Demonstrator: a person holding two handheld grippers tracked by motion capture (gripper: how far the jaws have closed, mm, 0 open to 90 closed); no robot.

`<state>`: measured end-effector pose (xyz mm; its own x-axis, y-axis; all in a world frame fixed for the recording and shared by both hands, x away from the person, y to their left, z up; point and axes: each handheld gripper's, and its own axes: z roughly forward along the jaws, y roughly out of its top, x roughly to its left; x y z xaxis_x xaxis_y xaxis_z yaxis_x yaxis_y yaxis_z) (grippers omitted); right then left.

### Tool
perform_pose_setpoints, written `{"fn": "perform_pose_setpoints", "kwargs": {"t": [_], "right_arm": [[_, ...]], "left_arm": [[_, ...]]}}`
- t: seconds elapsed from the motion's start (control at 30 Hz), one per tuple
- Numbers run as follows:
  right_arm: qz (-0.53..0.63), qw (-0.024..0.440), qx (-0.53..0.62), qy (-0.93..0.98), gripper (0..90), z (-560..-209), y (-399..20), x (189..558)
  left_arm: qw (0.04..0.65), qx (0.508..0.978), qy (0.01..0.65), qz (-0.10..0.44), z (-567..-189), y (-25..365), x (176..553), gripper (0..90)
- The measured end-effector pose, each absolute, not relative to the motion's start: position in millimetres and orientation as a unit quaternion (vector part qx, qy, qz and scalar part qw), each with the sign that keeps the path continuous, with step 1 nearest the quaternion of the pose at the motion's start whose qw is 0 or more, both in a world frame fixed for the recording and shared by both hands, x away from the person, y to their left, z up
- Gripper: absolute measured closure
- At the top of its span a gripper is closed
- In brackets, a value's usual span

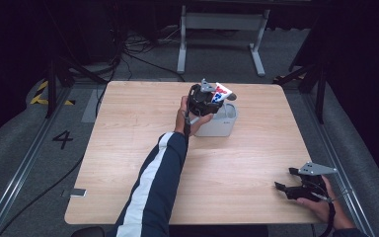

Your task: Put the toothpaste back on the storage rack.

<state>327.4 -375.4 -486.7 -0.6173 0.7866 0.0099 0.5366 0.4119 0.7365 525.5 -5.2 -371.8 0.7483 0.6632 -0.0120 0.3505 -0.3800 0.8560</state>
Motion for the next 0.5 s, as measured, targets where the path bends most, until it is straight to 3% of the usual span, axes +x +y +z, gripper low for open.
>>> {"fn": "perform_pose_setpoints", "kwargs": {"t": [0.5], "right_arm": [[0.364,0.172,0.402,0.822,14.9,-486.7,-375.4,327.4]], "left_arm": [[0.422,0.837,0.302,0.173,-373.1,-6.1,525.9,62.0]]}}
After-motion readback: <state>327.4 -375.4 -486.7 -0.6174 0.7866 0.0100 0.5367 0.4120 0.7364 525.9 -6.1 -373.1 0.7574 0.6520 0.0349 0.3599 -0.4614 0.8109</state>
